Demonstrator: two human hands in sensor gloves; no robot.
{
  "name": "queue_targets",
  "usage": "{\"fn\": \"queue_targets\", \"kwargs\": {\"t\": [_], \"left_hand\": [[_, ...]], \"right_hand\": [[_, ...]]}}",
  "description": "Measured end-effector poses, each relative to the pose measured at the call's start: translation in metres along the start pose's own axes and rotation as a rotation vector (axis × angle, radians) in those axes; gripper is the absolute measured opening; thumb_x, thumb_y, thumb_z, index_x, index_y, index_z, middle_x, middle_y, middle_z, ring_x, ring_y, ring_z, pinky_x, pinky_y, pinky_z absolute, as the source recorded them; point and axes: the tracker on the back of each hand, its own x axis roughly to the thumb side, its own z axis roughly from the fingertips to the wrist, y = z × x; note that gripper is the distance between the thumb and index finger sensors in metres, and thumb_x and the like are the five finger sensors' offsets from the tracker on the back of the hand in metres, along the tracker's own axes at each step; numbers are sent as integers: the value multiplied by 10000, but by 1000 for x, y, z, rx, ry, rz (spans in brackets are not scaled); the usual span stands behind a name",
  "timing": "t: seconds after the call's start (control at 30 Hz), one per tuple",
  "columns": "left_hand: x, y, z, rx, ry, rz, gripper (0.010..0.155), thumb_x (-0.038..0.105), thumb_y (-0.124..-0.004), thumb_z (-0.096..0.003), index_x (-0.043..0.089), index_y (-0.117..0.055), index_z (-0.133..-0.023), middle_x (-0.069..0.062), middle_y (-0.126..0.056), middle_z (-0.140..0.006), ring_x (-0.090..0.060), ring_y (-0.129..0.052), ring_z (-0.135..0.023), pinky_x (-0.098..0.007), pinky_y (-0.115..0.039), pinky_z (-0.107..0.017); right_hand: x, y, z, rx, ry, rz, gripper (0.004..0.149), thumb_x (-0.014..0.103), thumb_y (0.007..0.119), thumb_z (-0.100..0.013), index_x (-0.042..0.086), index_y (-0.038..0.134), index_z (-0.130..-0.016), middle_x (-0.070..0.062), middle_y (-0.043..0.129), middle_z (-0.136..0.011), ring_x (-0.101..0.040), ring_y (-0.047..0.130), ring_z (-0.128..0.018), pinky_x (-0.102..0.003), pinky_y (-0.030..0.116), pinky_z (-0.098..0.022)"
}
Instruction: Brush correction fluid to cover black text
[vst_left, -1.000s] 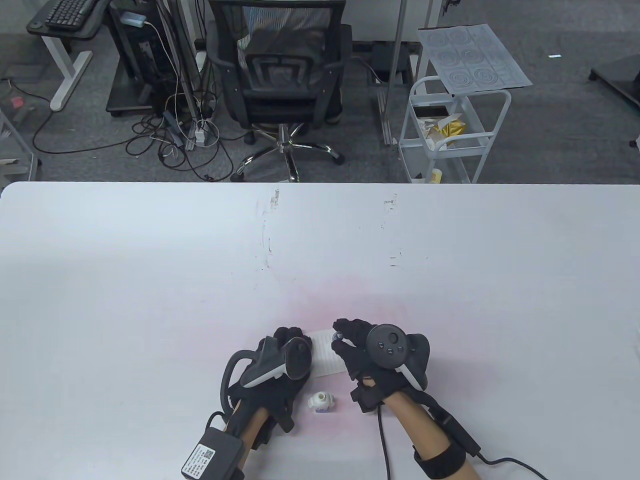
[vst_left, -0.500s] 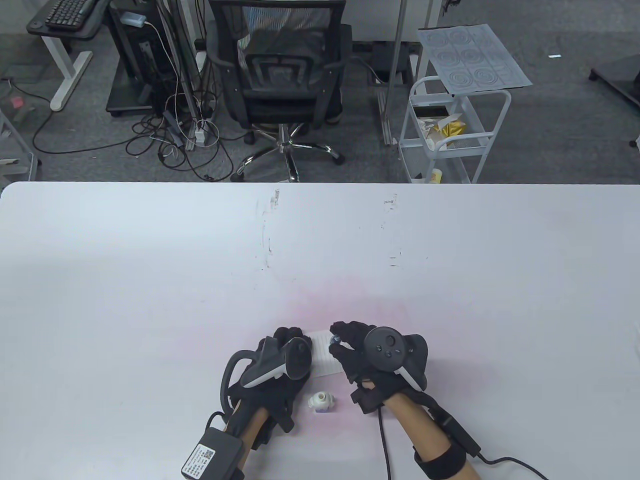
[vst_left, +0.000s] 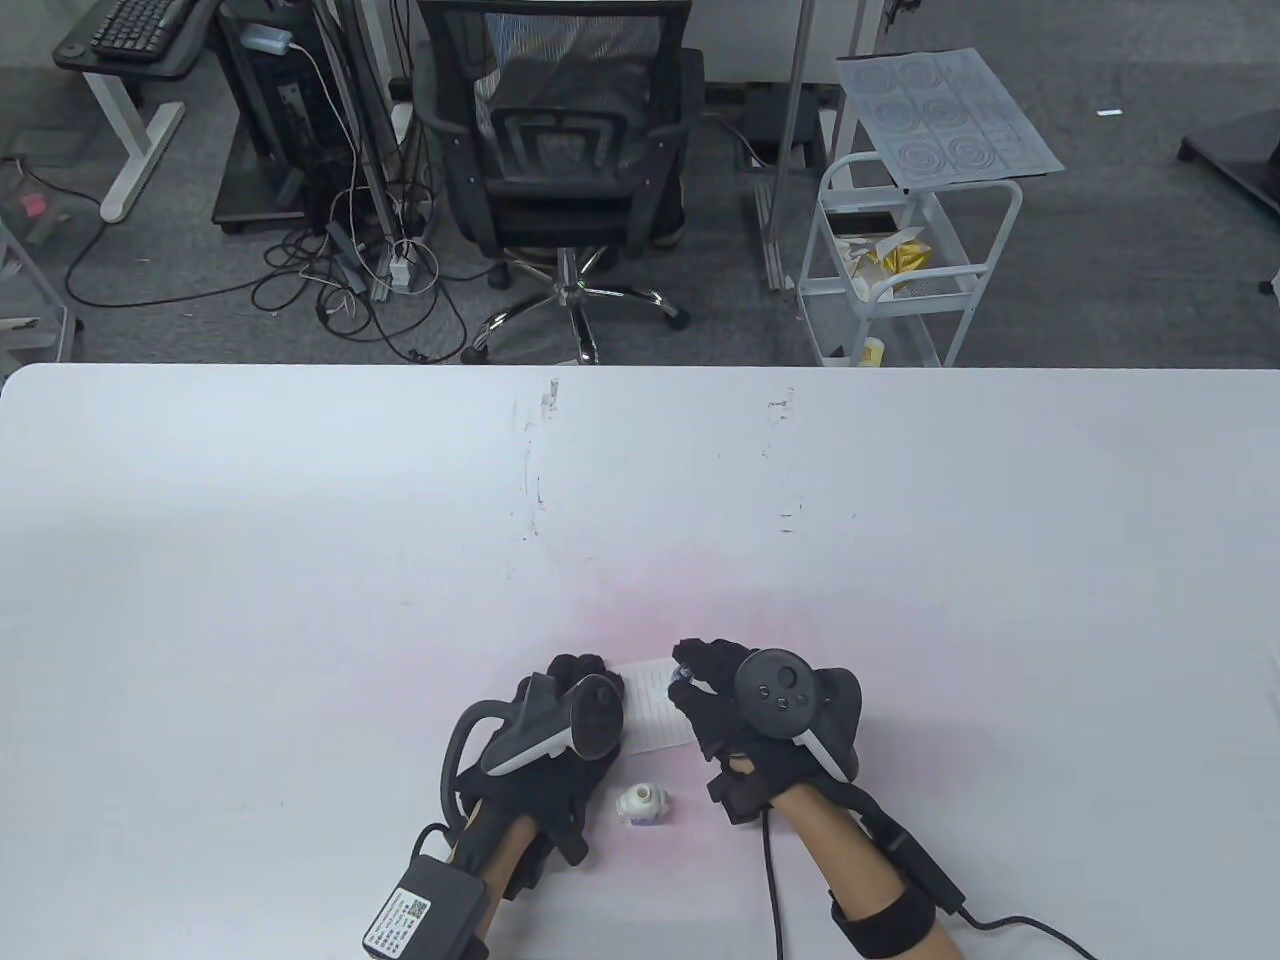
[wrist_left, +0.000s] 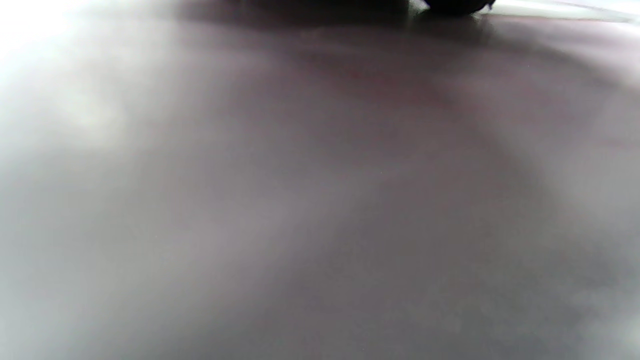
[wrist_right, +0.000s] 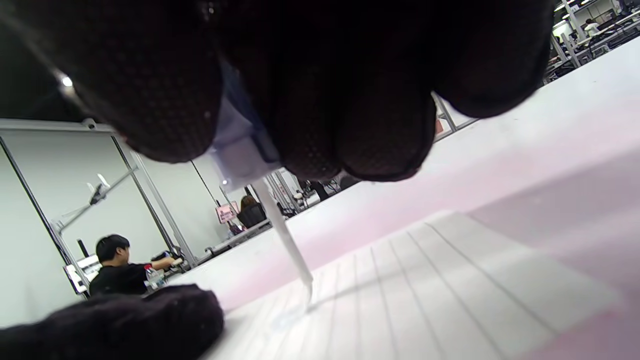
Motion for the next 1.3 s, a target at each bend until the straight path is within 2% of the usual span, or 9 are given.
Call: {"fn": "queue_targets", "kwargs": {"t": [0.13, 0.27, 0.5, 0.67, 0.97, 1.1, 1.3], "left_hand": [[0, 0, 0, 0, 0, 0, 639, 515, -552, -512, 374, -258, -1062, 79, -169, -1178, -207, -238, -1155, -442, -305, -860], [0, 0, 0, 0, 0, 0, 640, 514, -553, -513, 373, -258, -1063, 78, -169, -1178, -208, -238, -1155, -443, -305, -860], [0, 0, 0, 0, 0, 0, 640, 515, -552, -513, 371, -258, -1063, 77, -170, -1178, -209, -237, -1155, -442, -304, -861], [0, 0, 0, 0, 0, 0, 641, 515, -552, -513, 372, -257, -1063, 78, -167, -1178, -208, -236, -1155, -443, -304, -861], [-1, 0, 0, -3, -4, 10, 644, 515, -557, -512, 373, -258, -1065, 79, -166, -1178, -207, -231, -1155, -445, -297, -860], [-2, 0, 0, -1, -9, 19, 648, 515, -565, -511, 376, -264, -1067, 81, -172, -1181, -205, -237, -1157, -448, -298, -861], [-3, 0, 0, 4, -13, 29, 653, 517, -580, -508, 382, -277, -1071, 88, -183, -1186, -200, -241, -1164, -467, -295, -864]], "right_hand": [[5, -3, 1, -27, -20, -5, 475, 439, 930, -306, 224, 900, -728, -28, 962, -672, -291, 1040, -515, -498, 819, -434], [8, 2, 1, 15, -38, 61, 475, 443, 929, -304, 220, 906, -722, -32, 966, -662, -289, 1043, -503, -497, 821, -429], [12, 9, 1, 40, -78, 39, 472, 446, 921, -320, 242, 882, -744, -11, 949, -694, -275, 1037, -541, -488, 820, -453], [12, 6, 3, 7, -81, 1, 472, 438, 928, -313, 236, 889, -738, -18, 953, -688, -285, 1037, -536, -496, 816, -448], [19, -31, 12, -124, -124, -85, 478, 443, 925, -313, 226, 892, -738, -25, 954, -683, -287, 1034, -532, -498, 816, -444], [18, -49, 24, -151, -157, -88, 486, 444, 923, -314, 208, 896, -738, -39, 956, -676, -292, 1035, -516, -503, 815, -437], [9, -61, 35, -170, -172, -49, 486, 448, 923, -311, 207, 902, -733, -39, 960, -669, -289, 1038, -509, -502, 818, -433]]}}
